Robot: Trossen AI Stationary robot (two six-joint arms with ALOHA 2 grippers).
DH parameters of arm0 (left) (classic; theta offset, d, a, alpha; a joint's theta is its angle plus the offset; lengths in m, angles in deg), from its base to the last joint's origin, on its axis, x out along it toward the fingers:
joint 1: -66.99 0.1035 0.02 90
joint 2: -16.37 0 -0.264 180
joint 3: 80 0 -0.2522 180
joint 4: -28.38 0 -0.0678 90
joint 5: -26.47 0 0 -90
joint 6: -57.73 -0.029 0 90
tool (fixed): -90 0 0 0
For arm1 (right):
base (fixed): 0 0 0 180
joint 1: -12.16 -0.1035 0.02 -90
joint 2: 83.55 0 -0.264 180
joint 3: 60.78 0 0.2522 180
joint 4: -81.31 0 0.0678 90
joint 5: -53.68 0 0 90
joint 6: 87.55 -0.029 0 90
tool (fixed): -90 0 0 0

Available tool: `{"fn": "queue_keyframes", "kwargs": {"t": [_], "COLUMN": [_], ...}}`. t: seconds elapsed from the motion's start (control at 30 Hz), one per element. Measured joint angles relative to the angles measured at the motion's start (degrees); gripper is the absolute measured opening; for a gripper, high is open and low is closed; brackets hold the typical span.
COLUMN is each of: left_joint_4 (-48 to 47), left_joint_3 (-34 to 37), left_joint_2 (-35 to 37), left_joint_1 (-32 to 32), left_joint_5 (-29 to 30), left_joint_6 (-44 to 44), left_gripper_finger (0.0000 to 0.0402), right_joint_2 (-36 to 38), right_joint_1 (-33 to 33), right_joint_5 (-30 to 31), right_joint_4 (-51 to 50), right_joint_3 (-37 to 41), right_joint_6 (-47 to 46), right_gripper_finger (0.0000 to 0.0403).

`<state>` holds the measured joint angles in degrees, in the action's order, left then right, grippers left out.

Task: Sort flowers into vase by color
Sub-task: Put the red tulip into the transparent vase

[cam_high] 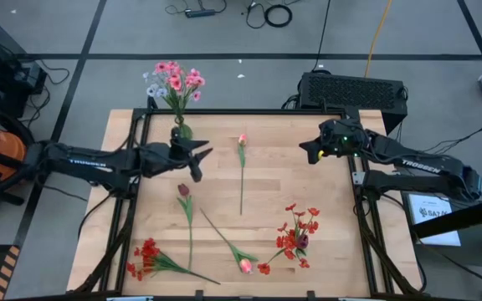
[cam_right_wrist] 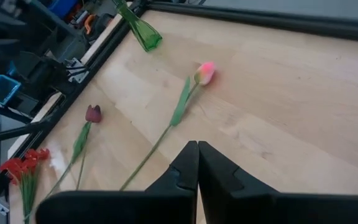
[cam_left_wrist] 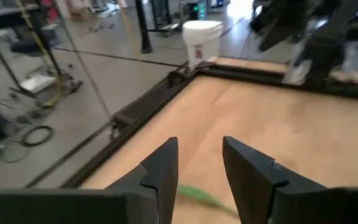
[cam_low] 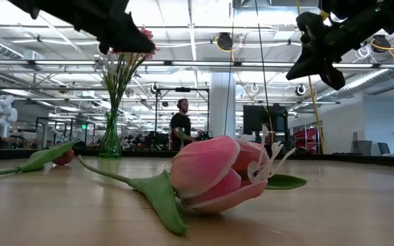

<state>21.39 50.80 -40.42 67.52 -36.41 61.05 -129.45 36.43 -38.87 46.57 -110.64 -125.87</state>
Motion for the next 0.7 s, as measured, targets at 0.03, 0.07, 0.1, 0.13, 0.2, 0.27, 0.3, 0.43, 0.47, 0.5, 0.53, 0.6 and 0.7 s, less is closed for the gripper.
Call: {"fn": "queue_keyframes", "kwargs": {"t": [0.03,0.07,0.1,0.13,0.2,0.27,0.3,0.43,0.47,0.5,0.53,0.6,0.7], "left_joint_4": [-0.2,-0.3,-0.5,-0.6,-2.7,-6.8,-8.6,-14.6,-16.2,-18.2,-20.0,-22.3,-26.4], "left_joint_3": [-0.3,-0.5,-0.7,-0.9,-1.7,-3.0,-3.7,-6.9,-7.8,-8.6,-9.4,-11.3,-13.8], "left_joint_2": [-0.1,-0.2,-0.2,-0.2,-0.2,-0.5,-0.9,-3.1,-4.0,-4.9,-6.0,-8.3,-11.5], "left_joint_1": [-0.8,-1.5,-2.3,-3.2,-5.4,-7.9,-9.3,-14.0,-14.8,-15.6,-16.3,-17.5,-19.0], "left_joint_5": [0.0,0.0,0.0,0.2,0.2,0.3,0.8,6.1,6.9,7.5,7.9,7.9,7.9], "left_joint_6": [1.4,2.7,3.8,4.2,5.0,5.4,5.7,13.3,15.5,17.6,19.4,23.0,29.6], "left_gripper_finger": [0.0134,0.0134,0.0134,0.0134,0.0134,0.0134,0.0133,0.0122,0.0117,0.0113,0.0108,0.0100,0.0089], "right_joint_2": [-0.5,-1.0,-1.5,-2.0,-3.0,-3.7,-4.0,-4.2,-4.2,-4.2,-4.2,-4.2,-4.2], "right_joint_1": [0.0,0.0,0.0,0.0,0.0,0.0,0.0,0.0,0.0,0.0,0.0,0.0,0.0], "right_joint_5": [-0.2,-0.4,-0.4,-0.5,-0.8,-0.9,-1.3,-3.5,-3.7,-3.8,-3.8,-3.8,-3.8], "right_joint_4": [0.1,0.0,-0.3,-0.4,-0.6,-1.3,-1.5,-3.2,-3.6,-4.2,-4.8,-5.7,-5.8], "right_joint_3": [0.0,0.0,0.0,0.0,0.0,0.0,0.0,0.0,0.0,0.0,0.0,0.0,0.0], "right_joint_6": [-0.1,-0.1,-0.1,-0.2,-0.2,-0.2,0.0,1.7,2.0,2.3,2.5,3.1,3.6], "right_gripper_finger": [0.0000,0.0000,0.0000,0.0000,0.0000,0.0000,0.0000,0.0000,0.0000,0.0000,0.0000,0.0000,0.0000]}}
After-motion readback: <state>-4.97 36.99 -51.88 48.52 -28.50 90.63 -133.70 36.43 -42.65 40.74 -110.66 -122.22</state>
